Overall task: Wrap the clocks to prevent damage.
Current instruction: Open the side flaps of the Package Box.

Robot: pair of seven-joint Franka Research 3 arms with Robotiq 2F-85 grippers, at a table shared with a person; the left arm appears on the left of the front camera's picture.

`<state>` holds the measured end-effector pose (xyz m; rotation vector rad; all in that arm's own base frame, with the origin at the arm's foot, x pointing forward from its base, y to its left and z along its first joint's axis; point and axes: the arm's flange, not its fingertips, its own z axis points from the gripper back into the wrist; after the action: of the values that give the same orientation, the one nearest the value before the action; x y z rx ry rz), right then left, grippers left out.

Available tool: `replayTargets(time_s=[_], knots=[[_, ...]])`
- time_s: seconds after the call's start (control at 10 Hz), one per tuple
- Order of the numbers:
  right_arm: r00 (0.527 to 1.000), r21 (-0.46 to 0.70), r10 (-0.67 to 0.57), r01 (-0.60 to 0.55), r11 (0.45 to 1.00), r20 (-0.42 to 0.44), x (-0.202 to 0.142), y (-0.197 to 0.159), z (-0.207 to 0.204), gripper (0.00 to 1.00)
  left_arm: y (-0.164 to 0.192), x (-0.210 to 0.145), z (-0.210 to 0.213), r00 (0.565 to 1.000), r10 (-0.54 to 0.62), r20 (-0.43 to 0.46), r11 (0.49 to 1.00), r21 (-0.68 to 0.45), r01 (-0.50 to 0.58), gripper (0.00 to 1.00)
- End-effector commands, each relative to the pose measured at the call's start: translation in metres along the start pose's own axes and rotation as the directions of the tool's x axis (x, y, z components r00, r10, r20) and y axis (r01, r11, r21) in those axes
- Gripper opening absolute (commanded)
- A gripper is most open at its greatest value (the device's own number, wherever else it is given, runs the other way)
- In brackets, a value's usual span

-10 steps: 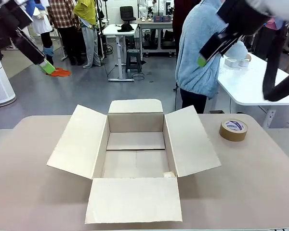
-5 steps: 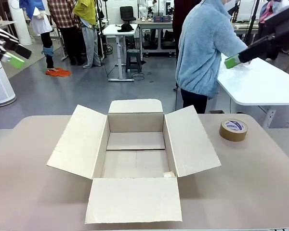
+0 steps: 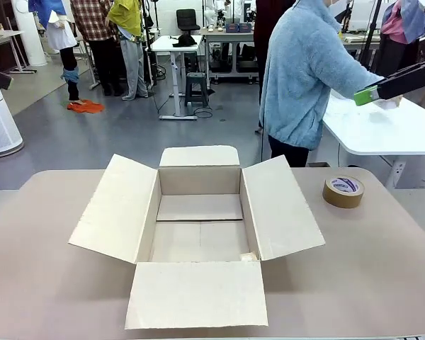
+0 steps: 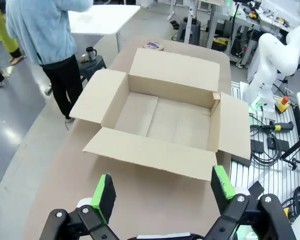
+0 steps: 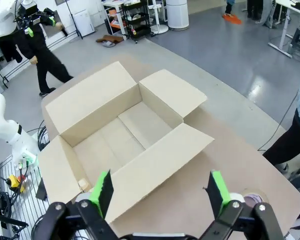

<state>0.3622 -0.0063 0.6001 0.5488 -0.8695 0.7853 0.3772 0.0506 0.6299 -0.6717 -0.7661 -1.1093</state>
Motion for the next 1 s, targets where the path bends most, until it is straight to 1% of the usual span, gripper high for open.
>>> replayTargets(time_s=[0.0,0.6,0.7,0.8,0.9], knots=[[1.000,0.012,0.006,-0.006,1.000,0.005,0.0015,0.0009,-0.0027,1.00,-0.0011,0.0033,-0.0006,1.000,-0.012,0.012,1.000,-0.004,0.012,1.00],[1.000,0.012,0.006,-0.006,1.000,0.005,0.0015,0.0009,-0.0027,1.00,-0.0011,0.0033,-0.0006,1.000,-0.012,0.012,1.000,-0.004,0.012,1.00],[1.000,-0.002,-0.007,0.006,1.000,-0.008,0.0020,0.0050,-0.0002,0.40,-0.0027,0.0037,-0.0017,1.000,0.010,-0.004,1.000,0.005,-0.010,0.88],[1.000,-0.006,0.011,-0.011,1.000,-0.023,0.0004,0.0075,-0.0033,0.40,-0.0058,0.0034,-0.0015,0.999,0.017,-0.027,1.000,0.003,-0.017,0.40],[1.000,-0.026,0.002,-0.003,1.000,-0.030,0.0001,0.0068,-0.0059,0.00,-0.0056,0.0027,0.0010,1.000,0.009,-0.028,1.000,-0.006,-0.009,0.29]])
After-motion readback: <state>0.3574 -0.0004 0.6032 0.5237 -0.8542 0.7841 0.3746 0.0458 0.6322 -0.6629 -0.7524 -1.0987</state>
